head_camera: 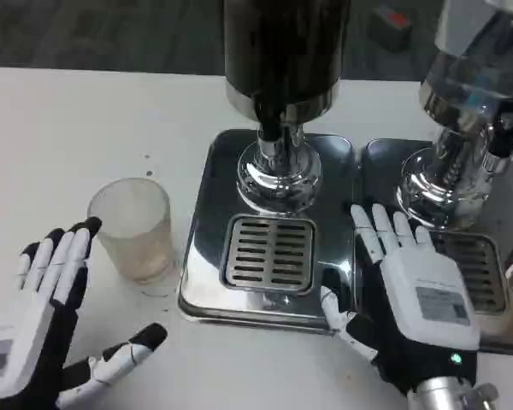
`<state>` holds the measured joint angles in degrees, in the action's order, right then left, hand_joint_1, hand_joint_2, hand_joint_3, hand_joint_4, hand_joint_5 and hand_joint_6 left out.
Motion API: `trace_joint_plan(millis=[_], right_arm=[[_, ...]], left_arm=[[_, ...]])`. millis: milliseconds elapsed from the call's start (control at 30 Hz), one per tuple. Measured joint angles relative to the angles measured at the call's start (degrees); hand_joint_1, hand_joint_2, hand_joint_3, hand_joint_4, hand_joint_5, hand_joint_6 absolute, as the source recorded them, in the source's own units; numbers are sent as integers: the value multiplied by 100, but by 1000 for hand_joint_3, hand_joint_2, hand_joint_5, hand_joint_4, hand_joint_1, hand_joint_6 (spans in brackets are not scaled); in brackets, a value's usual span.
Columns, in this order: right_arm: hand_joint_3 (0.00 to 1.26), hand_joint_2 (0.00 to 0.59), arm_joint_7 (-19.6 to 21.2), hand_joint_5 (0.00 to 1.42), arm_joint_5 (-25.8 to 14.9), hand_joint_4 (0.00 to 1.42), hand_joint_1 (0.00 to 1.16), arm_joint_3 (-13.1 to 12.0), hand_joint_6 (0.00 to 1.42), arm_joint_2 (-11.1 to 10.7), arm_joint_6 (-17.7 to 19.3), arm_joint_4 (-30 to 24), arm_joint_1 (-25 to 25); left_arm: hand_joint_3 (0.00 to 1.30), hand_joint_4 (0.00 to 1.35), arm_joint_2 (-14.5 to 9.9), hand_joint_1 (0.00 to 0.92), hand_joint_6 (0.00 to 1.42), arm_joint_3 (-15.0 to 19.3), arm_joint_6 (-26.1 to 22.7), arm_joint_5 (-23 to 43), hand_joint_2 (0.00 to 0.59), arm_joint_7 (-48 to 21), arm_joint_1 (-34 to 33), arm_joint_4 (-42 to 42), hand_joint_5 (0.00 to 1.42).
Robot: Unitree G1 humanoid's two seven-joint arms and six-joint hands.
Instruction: Grasp the cup under the faucet to collect the drink, then remove the cup.
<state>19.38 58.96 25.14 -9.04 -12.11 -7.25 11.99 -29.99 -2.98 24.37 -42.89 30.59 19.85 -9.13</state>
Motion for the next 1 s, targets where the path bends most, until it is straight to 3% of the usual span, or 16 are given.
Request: trace_joint_plan(millis=[233,633,800,1000], right_arm=[[50,530,1,0,2,0,364,5,0,-29,2,-1,67],[45,530,-138,0,27,0,363,40,0,-262,69,-1,-107],[45,530,-159,0,24,0,363,38,0,-280,69,-1,-111],[45,530,-195,0,18,0,363,33,0,-283,69,-9,-109]], left_arm=[[0,0,0,0,0,0,0,-1,133,0,2,0,0],[0,0,74,0,0,22,6,-7,134,148,31,1,0],[0,0,79,0,0,206,37,37,88,260,30,9,0],[0,0,79,0,0,557,-11,465,77,238,-183,5,0]])
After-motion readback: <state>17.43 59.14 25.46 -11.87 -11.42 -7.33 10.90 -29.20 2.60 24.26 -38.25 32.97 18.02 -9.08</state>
